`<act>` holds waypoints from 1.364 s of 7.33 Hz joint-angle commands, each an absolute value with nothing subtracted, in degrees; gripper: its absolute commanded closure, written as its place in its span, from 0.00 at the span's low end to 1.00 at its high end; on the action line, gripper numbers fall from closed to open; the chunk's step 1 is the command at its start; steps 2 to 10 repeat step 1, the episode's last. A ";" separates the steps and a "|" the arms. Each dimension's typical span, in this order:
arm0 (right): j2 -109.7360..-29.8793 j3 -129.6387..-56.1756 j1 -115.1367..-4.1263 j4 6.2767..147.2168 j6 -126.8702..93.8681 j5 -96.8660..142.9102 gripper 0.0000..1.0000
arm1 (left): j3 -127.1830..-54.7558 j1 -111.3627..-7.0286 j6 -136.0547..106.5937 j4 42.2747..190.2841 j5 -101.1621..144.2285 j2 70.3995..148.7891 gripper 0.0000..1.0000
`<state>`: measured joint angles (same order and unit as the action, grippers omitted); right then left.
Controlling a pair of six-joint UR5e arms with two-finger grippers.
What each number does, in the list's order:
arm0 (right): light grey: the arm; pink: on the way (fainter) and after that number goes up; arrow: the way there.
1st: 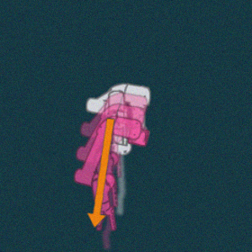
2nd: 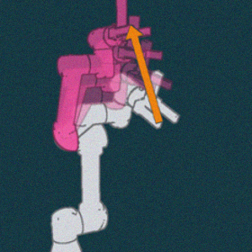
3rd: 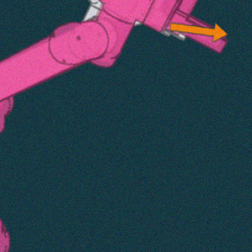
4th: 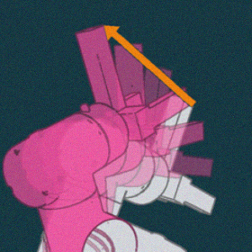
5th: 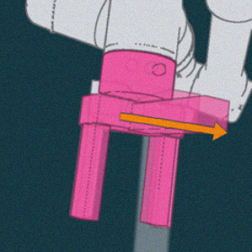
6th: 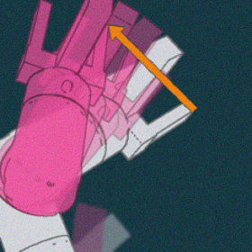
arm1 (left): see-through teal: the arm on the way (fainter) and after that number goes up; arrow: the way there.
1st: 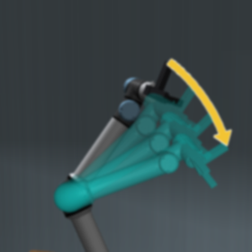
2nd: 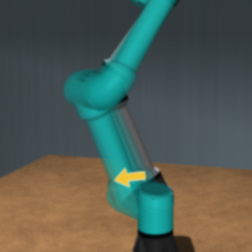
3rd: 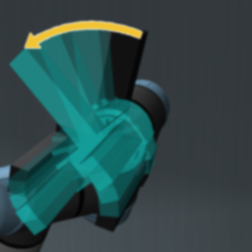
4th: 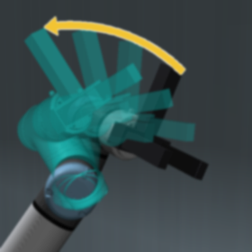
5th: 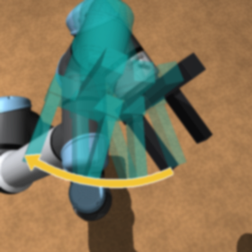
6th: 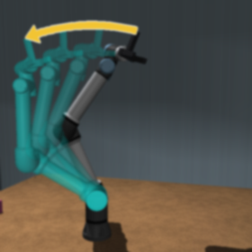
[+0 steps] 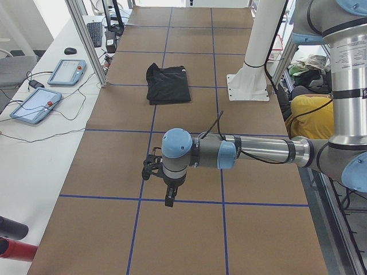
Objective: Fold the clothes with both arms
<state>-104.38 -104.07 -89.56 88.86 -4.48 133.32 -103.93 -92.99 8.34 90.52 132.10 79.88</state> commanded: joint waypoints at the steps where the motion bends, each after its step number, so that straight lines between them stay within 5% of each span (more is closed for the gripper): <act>1: -104.41 -104.06 -89.56 88.86 -4.48 133.33 0.00 | -104.15 -92.99 8.35 90.53 132.10 79.89 0.00; 10: -104.41 -104.06 -89.56 88.86 -4.48 133.33 0.00 | -104.15 -92.99 8.35 90.53 132.10 79.89 0.00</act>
